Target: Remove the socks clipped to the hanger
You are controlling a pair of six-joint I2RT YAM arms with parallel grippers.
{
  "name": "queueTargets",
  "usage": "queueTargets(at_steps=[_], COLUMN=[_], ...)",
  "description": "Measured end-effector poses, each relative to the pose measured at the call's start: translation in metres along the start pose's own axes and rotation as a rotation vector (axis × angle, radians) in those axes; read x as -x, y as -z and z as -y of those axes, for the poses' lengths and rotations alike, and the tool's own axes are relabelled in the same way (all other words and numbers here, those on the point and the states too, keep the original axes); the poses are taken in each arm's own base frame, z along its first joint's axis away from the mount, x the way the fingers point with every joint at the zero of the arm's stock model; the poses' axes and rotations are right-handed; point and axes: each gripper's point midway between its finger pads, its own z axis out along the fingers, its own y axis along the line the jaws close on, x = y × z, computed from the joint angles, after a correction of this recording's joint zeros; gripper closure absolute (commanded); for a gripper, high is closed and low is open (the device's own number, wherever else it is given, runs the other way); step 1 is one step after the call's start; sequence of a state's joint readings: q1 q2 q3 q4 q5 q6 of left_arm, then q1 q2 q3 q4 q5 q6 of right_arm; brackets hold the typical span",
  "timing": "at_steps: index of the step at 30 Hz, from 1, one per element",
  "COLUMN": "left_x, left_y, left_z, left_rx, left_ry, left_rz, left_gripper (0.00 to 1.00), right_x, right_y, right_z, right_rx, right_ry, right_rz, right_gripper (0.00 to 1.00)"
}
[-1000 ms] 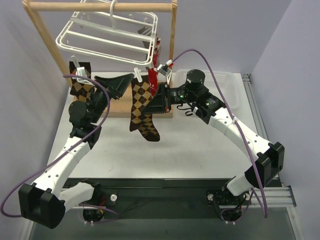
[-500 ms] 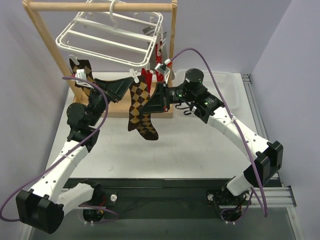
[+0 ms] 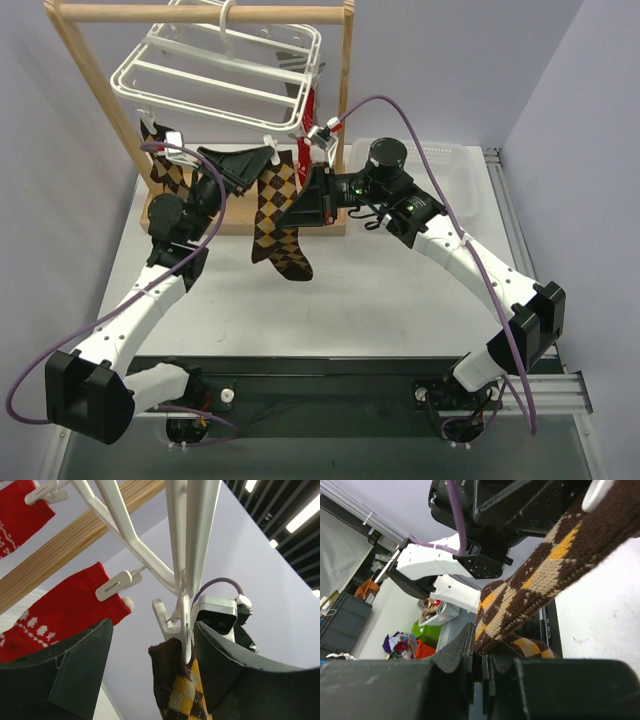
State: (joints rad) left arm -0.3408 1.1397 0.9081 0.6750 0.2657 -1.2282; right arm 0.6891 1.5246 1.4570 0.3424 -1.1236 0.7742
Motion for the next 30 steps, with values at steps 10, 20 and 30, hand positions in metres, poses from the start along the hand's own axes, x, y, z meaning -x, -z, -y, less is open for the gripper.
queueTargets(at_steps=[10, 20, 30], left_x=[0.003, 0.006, 0.011], left_y=[-0.017, -0.017, -0.016], left_z=[0.009, 0.021, 0.021], left_rx=[-0.091, -0.142, -0.139], left_ry=[0.08, 0.105, 0.103], left_rz=[0.001, 0.01, 0.024], left_gripper=[0.34, 0.52, 1.0], right_x=[0.001, 0.001, -0.007], right_y=[-0.002, -0.002, -0.002], right_z=[-0.005, -0.006, -0.001], right_rx=[0.016, 0.022, 0.023], right_ry=[0.005, 0.011, -0.001], right_rz=[0.003, 0.003, -0.016], right_gripper=[1.0, 1.0, 1.0])
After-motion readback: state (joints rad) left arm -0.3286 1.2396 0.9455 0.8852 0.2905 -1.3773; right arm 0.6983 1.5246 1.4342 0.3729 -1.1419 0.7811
